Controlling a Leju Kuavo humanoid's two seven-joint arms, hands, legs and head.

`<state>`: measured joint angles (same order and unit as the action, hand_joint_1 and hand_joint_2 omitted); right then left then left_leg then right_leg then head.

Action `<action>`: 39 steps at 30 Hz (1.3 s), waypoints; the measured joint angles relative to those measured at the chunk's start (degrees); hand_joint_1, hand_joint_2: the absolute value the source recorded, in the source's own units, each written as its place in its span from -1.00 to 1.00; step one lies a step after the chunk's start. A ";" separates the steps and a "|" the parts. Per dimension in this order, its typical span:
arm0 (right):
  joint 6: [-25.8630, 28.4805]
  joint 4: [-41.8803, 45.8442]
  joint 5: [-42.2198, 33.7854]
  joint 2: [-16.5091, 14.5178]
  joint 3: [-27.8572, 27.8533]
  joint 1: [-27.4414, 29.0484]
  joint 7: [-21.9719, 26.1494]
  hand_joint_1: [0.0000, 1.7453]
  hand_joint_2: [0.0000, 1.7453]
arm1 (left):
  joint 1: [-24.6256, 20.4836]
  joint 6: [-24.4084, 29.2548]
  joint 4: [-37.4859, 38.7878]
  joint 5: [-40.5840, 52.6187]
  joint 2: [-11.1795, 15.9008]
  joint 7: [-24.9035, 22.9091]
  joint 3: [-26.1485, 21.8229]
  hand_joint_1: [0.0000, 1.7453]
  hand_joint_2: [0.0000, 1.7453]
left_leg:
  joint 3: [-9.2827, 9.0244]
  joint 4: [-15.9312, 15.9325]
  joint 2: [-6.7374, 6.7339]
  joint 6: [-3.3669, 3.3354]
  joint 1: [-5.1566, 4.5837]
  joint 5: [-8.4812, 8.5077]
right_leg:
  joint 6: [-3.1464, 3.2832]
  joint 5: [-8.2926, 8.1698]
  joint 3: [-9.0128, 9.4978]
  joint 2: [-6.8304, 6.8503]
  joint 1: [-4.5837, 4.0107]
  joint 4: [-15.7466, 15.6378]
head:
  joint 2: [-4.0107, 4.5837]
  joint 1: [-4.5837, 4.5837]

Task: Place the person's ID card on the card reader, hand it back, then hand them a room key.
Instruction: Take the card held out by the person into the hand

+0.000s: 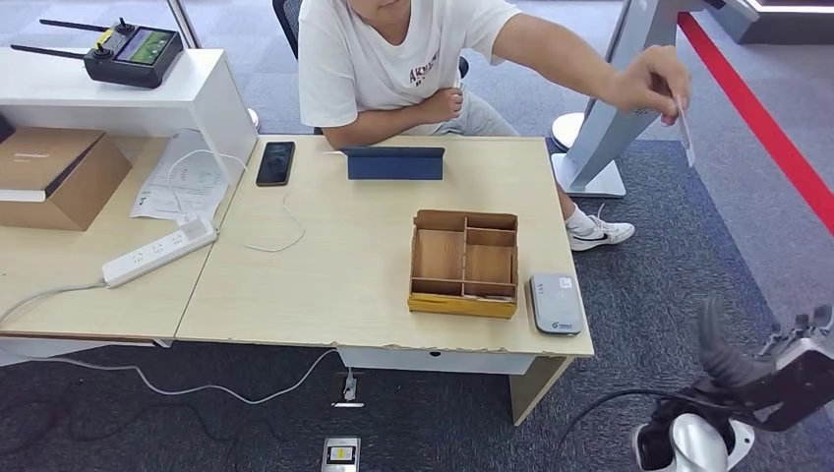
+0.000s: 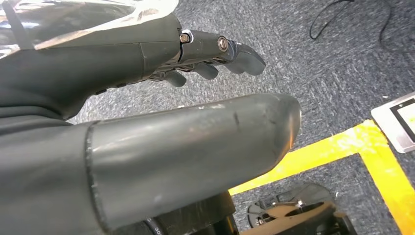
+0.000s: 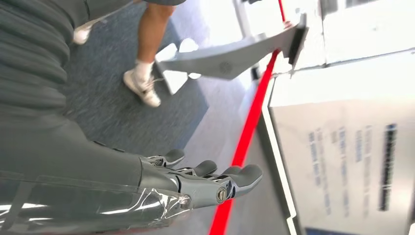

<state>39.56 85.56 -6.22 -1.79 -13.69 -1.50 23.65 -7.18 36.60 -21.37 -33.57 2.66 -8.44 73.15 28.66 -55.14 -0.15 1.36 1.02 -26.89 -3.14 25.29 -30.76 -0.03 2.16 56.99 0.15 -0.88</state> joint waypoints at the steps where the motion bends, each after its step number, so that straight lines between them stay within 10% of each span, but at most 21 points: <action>1: 0.02 1.95 0.88 -0.22 1.60 0.31 0.01 -1.00 1.00 | 0.04 -0.01 0.01 0.07 0.00 0.00 0.01 -1.00 -1.00 | 0.00 0.00 0.02 0.01 0.02 0.00 | 0.01 0.00 -0.01 0.00 -0.02 0.00 | 0.00 0.00; 13: 0.12 15.39 22.12 -2.08 13.15 1.20 -2.52 -1.00 1.00 | 0.12 0.02 0.01 0.91 0.01 -0.33 0.05 -1.00 -1.00 | 0.09 0.00 0.02 0.04 0.05 -0.03 | 0.04 0.03 -0.13 0.00 -0.06 0.00 | 0.00 -0.01; 23: -1.60 15.62 65.93 5.50 24.97 -6.39 -31.26 -1.00 1.00 | -0.02 0.00 0.01 4.72 0.05 -0.55 1.18 -1.00 -1.00 | 0.15 -0.01 0.02 0.05 0.06 -0.02 | 0.03 0.00 -0.12 -0.01 -0.07 0.00 | 0.00 -0.02; 39: -9.68 3.02 73.16 13.83 46.02 -23.00 -39.62 -1.00 1.00 | -0.19 -0.69 -0.01 5.97 0.34 -1.66 1.60 -1.00 -1.00 | 0.20 -0.02 0.06 0.06 0.10 -0.02 | 0.04 0.01 -0.26 0.00 -0.11 0.01 | 0.00 -0.01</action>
<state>29.87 88.58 66.94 12.04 32.33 -24.50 -15.97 -7.37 35.91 -21.38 -27.60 3.01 -10.09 74.75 28.86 -55.16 -0.08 1.42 1.13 -26.92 -3.10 25.30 -31.02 -0.03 2.04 57.00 0.15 -0.89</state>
